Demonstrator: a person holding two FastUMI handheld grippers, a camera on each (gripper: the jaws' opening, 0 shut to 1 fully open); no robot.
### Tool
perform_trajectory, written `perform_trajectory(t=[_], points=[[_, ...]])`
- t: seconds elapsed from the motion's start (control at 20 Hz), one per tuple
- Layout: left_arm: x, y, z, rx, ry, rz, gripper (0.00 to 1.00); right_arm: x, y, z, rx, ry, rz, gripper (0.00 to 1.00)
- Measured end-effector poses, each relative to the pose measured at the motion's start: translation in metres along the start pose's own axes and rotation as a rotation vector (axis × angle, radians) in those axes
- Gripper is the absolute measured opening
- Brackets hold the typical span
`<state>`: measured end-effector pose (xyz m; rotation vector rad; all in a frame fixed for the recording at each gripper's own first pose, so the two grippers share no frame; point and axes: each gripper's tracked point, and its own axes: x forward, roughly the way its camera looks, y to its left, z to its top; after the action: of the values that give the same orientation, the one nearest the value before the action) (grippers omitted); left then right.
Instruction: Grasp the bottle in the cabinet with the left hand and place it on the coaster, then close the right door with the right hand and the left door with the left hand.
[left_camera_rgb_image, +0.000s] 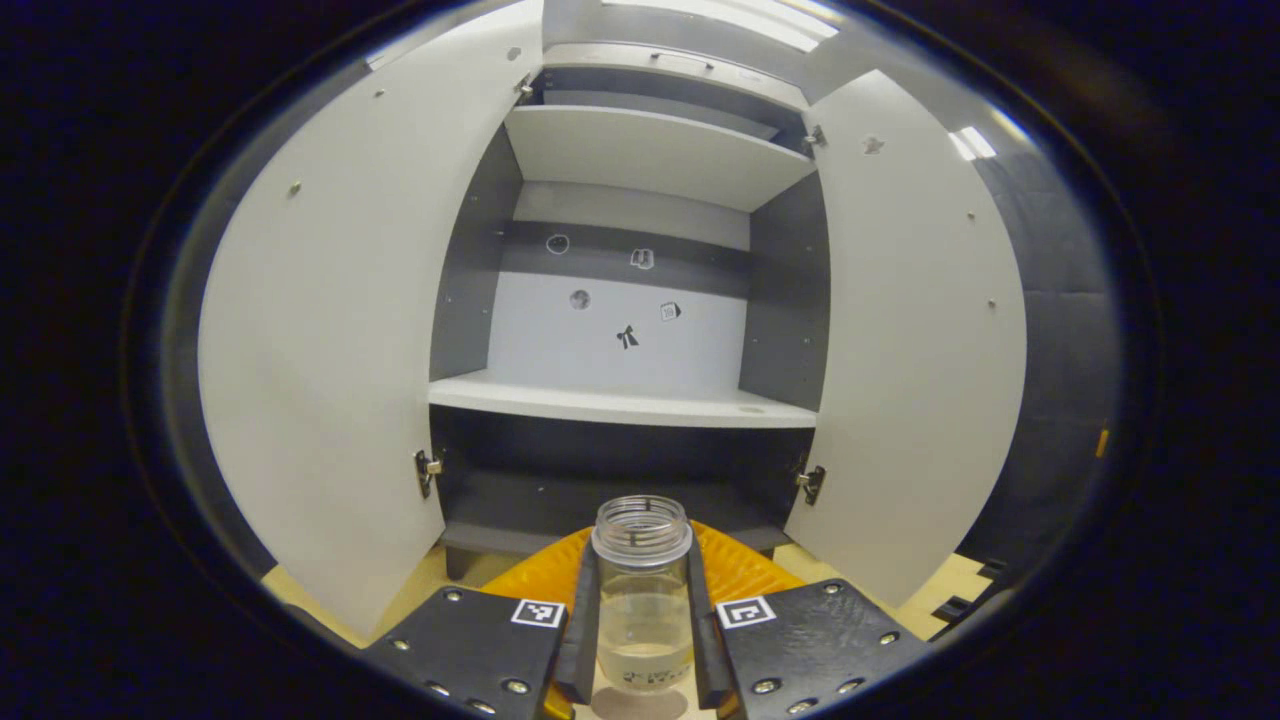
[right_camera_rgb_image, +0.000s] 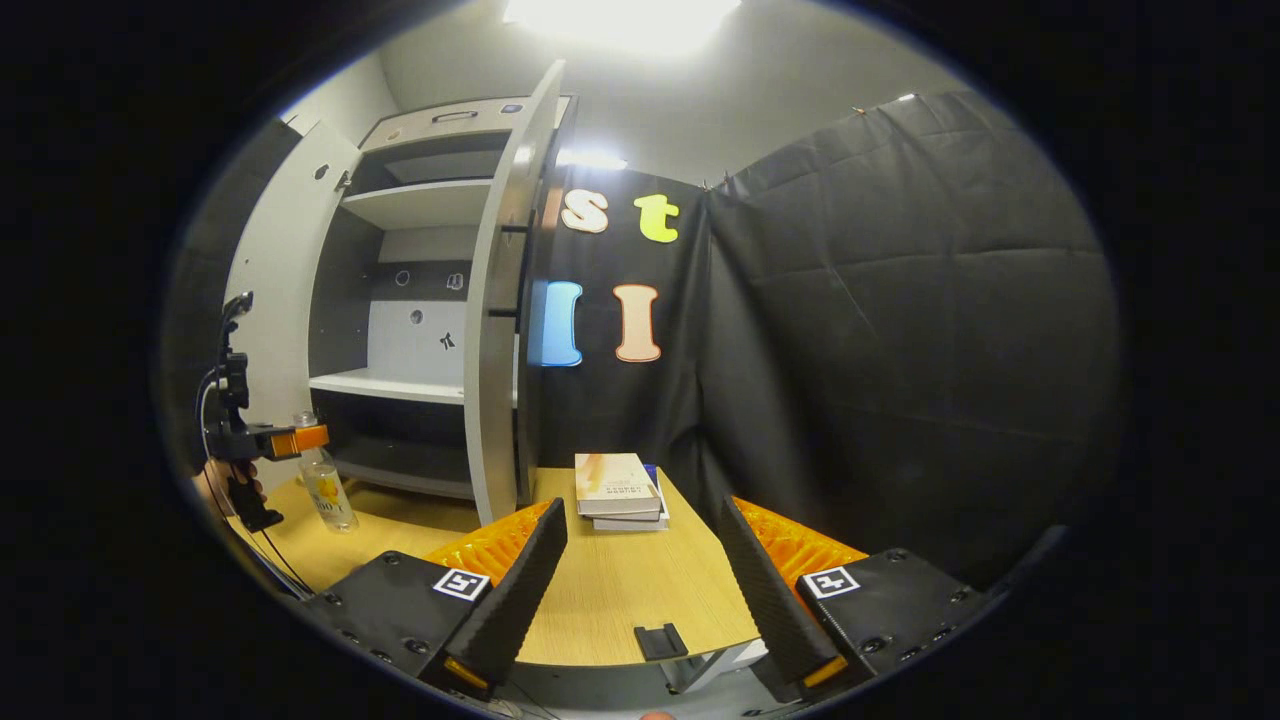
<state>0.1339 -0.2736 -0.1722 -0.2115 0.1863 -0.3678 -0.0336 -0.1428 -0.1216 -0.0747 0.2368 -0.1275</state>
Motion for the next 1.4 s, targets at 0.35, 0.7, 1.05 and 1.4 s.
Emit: perform_trajectory(t=[0.35, 0.7, 1.05, 1.4], points=[[0.002, 0.001, -0.053, -0.003, 0.043, 0.008, 0.40, 0.002, 0.000, -0.009, -0.028, 0.023, -0.005, 0.98], [-0.001, -0.001, -0.089, 0.020, 0.072, 0.033, 0.40, 0.008, 0.002, -0.016, -0.038, 0.047, 0.000, 0.98], [-0.013, 0.005, -0.110, 0.043, 0.080, 0.072, 0.40, 0.014, 0.009, -0.016, -0.042, 0.046, 0.021, 0.98], [-0.026, 0.000, -0.122, 0.041, 0.092, 0.081, 0.45, 0.017, 0.017, -0.017, -0.042, 0.046, 0.047, 0.98]])
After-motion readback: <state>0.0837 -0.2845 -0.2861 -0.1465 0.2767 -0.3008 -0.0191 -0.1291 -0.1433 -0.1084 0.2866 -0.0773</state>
